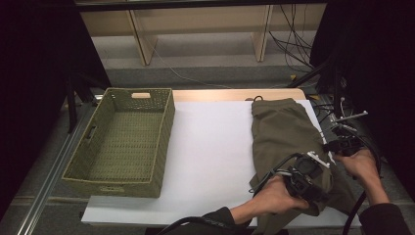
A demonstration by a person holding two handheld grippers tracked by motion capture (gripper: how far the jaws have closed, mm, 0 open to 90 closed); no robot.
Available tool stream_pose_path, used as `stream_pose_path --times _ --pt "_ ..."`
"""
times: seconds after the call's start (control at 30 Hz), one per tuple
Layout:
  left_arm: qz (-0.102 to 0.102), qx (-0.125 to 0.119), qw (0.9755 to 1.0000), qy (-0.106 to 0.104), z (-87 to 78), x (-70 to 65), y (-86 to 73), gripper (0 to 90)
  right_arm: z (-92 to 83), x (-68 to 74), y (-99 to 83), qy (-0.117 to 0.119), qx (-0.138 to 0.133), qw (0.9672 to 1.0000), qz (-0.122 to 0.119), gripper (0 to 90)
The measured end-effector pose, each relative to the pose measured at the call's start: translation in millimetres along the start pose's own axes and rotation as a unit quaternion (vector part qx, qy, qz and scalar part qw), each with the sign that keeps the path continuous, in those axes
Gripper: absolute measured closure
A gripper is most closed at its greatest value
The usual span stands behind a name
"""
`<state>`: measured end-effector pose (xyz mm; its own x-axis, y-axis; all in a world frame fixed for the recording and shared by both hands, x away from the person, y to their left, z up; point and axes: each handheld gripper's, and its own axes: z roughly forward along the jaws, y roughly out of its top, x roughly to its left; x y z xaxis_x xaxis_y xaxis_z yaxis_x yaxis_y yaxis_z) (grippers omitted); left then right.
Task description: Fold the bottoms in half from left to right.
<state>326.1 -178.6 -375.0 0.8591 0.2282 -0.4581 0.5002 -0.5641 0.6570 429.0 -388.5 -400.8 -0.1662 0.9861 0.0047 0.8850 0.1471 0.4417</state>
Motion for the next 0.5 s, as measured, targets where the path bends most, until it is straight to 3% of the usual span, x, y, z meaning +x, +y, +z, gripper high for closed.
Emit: stream_pose_path --times 0.1,0.2,0.3,0.37,0.43,0.5 --pt "-0.01 0.002 0.9998 -0.019 7.0 3.0 -1.6 73.6 2.3 -3.4 1.6 -0.006 -0.001 1.0 0.006 88.6" --pt "0.004 0.011 0.9998 -0.018 12.9 -3.1 -5.0 69.4 5.9 -2.9 2.9 -0.018 0.001 0.9998 0.001 88.7" --pt "0.025 0.004 0.9997 -0.002 6.7 -7.8 -6.4 66.0 7.7 -1.8 2.2 -0.023 0.005 0.9997 -0.004 88.6" --pt "0.024 0.0 0.9996 -0.012 0.0 -8.3 -5.7 60.8 8.1 -1.6 1.4 -0.029 0.001 0.9995 -0.008 88.6" --pt "0.037 0.0 0.9992 -0.016 -5.8 -9.7 -5.4 58.0 7.4 -1.9 1.9 -0.031 0.0 0.9995 -0.006 88.6" --pt "0.045 0.004 0.9989 -0.007 -10.2 -10.2 -5.9 55.7 7.8 -2.3 2.4 -0.033 -0.001 0.9994 -0.005 88.6"
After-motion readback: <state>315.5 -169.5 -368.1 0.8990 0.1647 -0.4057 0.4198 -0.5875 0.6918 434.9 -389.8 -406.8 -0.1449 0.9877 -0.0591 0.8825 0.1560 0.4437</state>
